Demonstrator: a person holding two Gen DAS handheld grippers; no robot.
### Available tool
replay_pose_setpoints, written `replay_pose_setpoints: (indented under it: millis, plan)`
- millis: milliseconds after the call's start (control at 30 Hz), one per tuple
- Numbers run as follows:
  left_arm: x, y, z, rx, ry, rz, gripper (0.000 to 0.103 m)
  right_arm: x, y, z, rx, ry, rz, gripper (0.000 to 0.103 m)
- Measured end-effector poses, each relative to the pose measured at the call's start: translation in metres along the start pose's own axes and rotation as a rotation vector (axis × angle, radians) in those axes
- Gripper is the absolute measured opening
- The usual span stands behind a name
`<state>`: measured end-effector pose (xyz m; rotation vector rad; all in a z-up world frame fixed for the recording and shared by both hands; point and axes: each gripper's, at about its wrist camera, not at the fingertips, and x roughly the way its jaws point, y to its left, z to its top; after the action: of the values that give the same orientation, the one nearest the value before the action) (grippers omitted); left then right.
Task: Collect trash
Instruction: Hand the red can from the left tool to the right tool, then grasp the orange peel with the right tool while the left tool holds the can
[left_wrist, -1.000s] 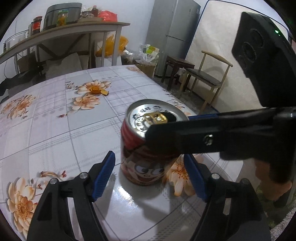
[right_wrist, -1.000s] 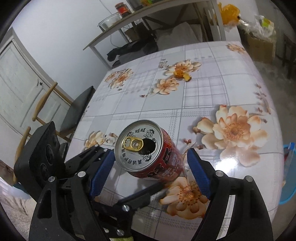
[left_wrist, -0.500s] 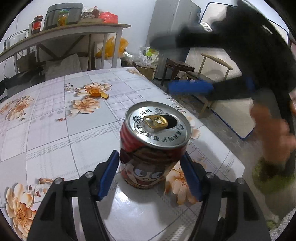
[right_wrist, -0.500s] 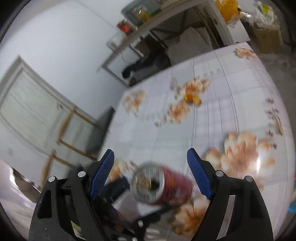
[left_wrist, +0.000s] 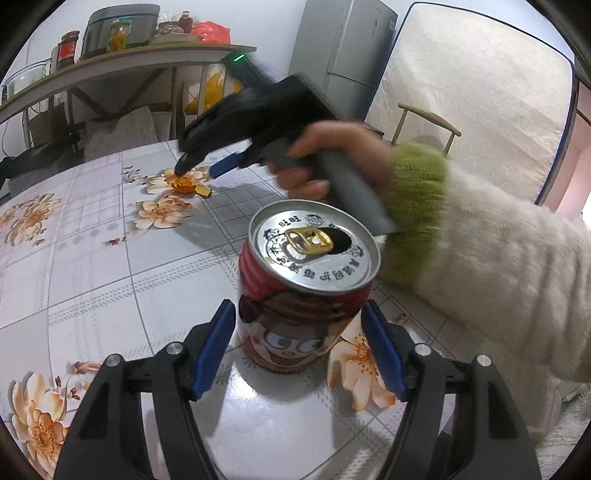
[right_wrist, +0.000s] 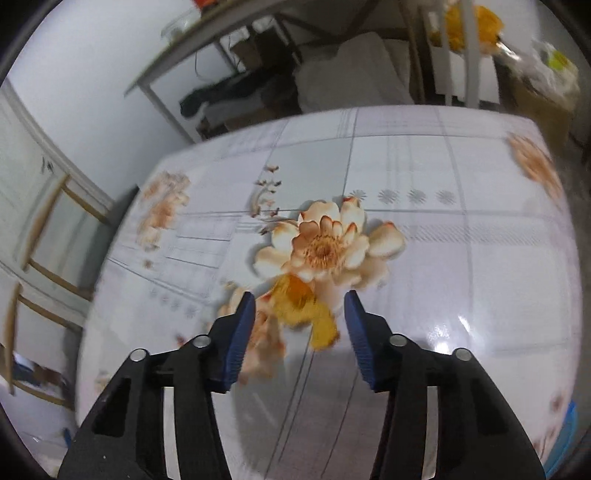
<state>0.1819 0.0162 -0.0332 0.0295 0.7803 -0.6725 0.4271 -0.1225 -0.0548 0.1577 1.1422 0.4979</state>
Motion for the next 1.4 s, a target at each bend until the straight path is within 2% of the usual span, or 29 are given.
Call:
replay_pose_setpoints:
  millis: [133, 233, 333, 400, 633, 733, 900, 1067, 1333, 1400]
  plan:
    - [-0.003, -0.003, 0.001, 0.012, -0.014, 0.002, 0.072, 0.014, 0.008, 0.001, -0.074, 0.007, -0.033, 0.027]
    - [-0.005, -0.006, 0.002, 0.017, -0.024, -0.001, 0.072, 0.007, 0.006, -0.004, -0.056, 0.008, -0.016, 0.014]
    - [-0.003, -0.007, 0.004, 0.021, -0.032, 0.009, 0.074, -0.005, -0.005, -0.015, -0.001, 0.009, -0.004, 0.011]
    - [-0.003, -0.007, 0.005, 0.016, -0.040, 0.016, 0.075, -0.014, -0.014, -0.028, 0.041, 0.007, 0.014, 0.010]
    - [-0.004, -0.008, 0.004, 0.005, -0.052, 0.049, 0.077, -0.075, -0.051, -0.115, 0.256, -0.026, 0.083, 0.010]
    - [-0.002, -0.008, 0.004, 0.004, -0.050, 0.067, 0.077, -0.104, -0.053, -0.160, 0.321, -0.038, 0.082, 0.010]
    - [0.002, -0.011, 0.004, 0.012, -0.052, 0.115, 0.077, -0.135, -0.042, -0.213, 0.380, -0.062, 0.045, 0.010]
    - [0.006, -0.009, 0.007, -0.010, -0.057, 0.125, 0.077, -0.148, -0.030, -0.233, 0.369, -0.077, -0.004, 0.015]
    - [0.006, -0.007, 0.012, -0.033, -0.083, 0.127, 0.077, -0.148, -0.020, -0.227, 0.280, -0.067, -0.063, 0.025]
    - [0.006, -0.006, 0.013, -0.039, -0.085, 0.119, 0.072, -0.149, -0.018, -0.232, 0.267, -0.066, -0.072, 0.025]
